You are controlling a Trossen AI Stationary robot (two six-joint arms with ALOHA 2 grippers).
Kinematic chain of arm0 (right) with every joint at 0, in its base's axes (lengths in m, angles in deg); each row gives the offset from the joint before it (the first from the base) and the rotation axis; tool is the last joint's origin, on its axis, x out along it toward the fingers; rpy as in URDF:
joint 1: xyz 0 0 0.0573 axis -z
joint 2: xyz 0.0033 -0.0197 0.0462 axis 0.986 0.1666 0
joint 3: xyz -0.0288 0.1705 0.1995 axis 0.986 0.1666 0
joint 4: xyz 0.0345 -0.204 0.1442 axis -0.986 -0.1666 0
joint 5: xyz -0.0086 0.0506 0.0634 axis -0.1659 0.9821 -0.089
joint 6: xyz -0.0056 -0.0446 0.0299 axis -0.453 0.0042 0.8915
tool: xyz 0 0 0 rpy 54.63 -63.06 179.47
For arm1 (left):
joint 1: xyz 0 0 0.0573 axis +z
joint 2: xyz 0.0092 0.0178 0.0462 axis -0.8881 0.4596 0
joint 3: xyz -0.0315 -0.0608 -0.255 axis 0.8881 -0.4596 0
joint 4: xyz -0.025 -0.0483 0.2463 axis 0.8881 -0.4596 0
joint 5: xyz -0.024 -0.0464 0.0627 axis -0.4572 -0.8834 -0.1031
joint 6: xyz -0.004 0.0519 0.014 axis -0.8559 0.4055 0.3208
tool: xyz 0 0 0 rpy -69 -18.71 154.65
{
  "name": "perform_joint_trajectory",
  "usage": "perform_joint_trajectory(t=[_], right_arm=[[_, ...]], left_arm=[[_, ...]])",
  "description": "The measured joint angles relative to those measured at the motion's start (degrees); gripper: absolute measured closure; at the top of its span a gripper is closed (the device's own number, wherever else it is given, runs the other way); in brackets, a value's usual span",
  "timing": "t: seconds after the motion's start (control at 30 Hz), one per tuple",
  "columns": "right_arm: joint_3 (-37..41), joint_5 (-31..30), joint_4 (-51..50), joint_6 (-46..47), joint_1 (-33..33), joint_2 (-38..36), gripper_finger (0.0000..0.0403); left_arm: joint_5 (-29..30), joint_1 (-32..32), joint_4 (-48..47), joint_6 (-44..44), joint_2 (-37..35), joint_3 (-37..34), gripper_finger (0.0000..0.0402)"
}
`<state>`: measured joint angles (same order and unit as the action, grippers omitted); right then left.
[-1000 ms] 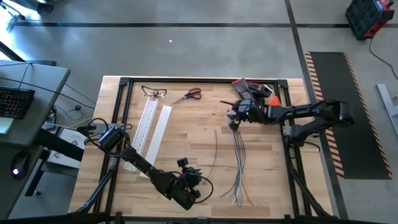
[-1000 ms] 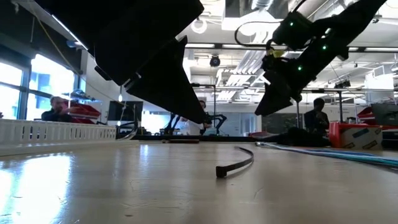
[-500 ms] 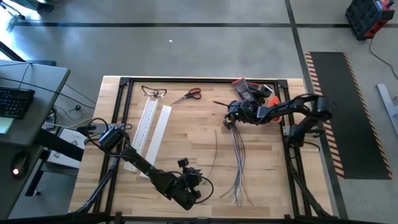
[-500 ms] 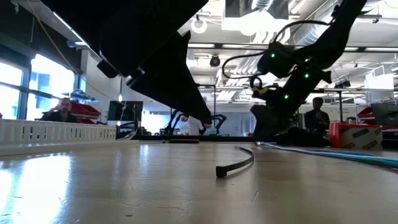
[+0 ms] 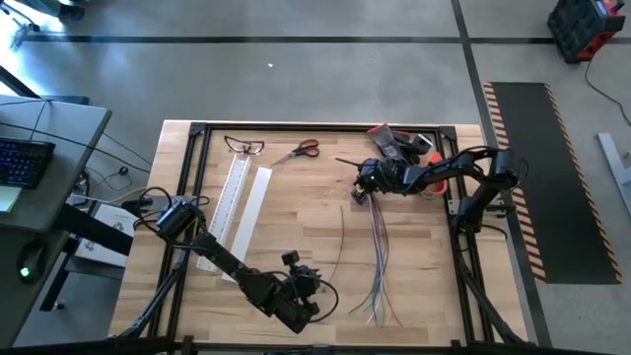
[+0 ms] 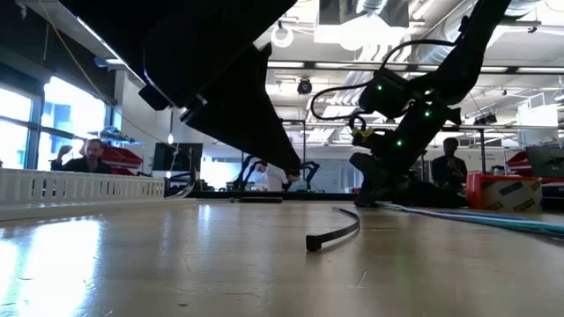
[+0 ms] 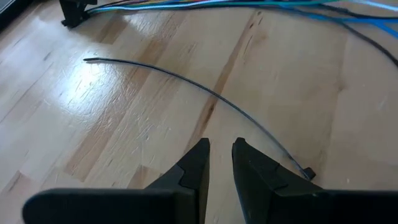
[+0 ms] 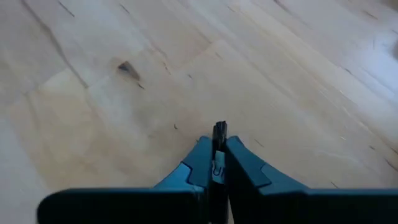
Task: Ziptie cables
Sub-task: Wrap the black zip tie around the cable
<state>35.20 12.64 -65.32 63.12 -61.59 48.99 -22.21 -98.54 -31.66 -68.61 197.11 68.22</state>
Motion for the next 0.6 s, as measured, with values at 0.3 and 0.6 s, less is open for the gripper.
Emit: perform_joint_trajectory(t=[0.3,0.6], right_arm=[[0.41,0.97,-0.8,-4.92,-7.23,-13.53,0.0401],[0.35,-4.79,-4.73,-10.57,-21.84,-34.49,0.0402]], left_arm=[[0.46,0.12,9.46,0.23,0.0,0.0,0.0351],[2.96,2.44,13.18,2.4,0.0,0.0,0.0351]])
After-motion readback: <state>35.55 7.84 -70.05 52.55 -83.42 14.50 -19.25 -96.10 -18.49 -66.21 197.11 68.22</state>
